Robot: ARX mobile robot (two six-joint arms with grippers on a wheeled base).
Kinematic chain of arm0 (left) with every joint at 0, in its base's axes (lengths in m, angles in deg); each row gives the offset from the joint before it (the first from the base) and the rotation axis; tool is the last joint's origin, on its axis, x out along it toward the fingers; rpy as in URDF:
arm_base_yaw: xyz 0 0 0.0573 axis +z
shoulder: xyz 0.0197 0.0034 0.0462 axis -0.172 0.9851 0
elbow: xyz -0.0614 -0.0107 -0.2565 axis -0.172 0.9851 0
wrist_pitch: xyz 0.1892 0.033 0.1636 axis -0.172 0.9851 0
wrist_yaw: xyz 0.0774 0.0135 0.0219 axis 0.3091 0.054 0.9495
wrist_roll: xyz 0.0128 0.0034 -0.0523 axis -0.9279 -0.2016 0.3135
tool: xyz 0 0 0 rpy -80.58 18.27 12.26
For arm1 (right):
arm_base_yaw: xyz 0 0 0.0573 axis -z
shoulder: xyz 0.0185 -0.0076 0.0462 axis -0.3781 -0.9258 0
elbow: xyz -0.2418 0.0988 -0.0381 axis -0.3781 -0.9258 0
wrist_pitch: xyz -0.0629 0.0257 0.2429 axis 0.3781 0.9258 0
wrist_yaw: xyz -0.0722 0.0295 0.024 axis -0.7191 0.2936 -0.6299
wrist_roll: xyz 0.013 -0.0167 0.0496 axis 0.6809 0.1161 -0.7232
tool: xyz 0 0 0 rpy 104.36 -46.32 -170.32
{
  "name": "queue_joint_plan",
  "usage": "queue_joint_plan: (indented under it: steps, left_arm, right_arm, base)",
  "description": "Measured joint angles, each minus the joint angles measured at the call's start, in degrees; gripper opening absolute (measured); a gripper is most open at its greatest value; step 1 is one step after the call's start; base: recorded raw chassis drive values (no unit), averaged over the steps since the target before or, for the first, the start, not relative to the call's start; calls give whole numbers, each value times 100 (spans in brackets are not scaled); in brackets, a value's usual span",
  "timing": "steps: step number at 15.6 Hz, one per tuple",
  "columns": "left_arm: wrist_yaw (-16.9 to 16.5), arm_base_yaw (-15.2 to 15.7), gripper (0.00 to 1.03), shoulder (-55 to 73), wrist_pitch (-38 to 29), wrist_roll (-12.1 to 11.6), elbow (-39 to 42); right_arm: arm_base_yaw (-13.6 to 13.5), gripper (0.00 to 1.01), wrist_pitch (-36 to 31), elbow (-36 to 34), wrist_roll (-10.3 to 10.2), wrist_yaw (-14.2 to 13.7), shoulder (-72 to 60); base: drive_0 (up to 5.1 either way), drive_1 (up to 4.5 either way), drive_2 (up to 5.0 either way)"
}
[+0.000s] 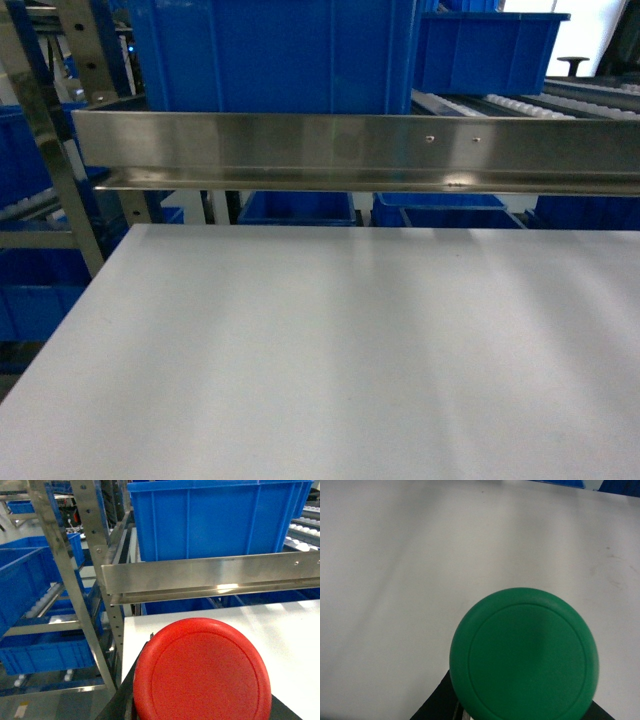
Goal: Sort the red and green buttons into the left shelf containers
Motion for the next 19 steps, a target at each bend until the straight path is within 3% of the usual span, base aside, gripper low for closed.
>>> queue_joint_plan:
  steps: [19]
  left_arm:
    - [4, 11, 25, 7, 13, 0, 2]
  right_arm:
    - [0, 26, -4, 0, 2, 0, 0]
  base:
    - [-485, 145, 339]
